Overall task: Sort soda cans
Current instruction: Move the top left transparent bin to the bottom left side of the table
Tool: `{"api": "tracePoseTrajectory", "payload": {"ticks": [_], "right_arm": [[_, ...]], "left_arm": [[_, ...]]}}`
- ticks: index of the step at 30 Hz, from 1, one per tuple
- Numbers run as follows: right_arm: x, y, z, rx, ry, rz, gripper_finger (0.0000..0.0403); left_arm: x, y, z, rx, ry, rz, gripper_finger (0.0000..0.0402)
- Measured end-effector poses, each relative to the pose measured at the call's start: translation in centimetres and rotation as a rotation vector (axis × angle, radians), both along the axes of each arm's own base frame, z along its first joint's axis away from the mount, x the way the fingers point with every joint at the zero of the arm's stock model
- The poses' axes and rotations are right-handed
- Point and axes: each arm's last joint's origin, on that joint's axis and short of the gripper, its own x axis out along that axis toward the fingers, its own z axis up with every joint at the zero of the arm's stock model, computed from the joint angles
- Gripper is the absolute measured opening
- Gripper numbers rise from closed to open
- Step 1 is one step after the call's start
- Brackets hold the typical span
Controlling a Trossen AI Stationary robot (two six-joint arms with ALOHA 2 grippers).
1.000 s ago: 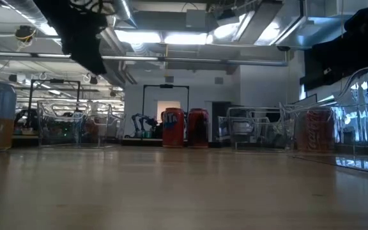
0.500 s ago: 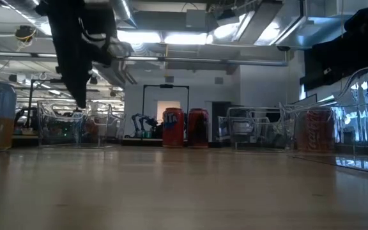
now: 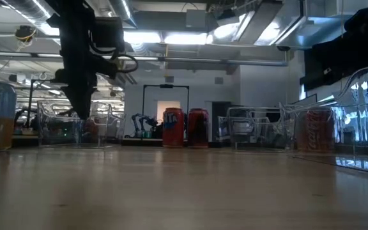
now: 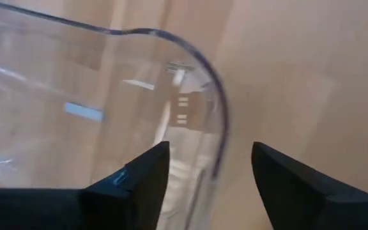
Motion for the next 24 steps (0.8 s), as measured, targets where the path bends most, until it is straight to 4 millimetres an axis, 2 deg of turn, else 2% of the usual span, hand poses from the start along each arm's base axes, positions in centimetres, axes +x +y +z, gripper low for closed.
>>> {"api": "tracePoseTrajectory", "payload": {"ticks": [15,21,24], "right_arm": [[0.0,0.0,0.0,0.0,0.0,0.0,0.0049],[0.0,0.0,0.0,0.0,0.0,0.0,0.0049],[0.0,0.0,0.0,0.0,0.0,0.0,0.0049]], "left_arm": [[0.3,0.1,0.1,0.013,-0.009,-0.085,0.0058],[1.5,-0.2,0.6,0.028,-0.144,-0.009,0.001],[2.2,-0.6,1.3,0.02,-0.201,0.026,0.0004]]}}
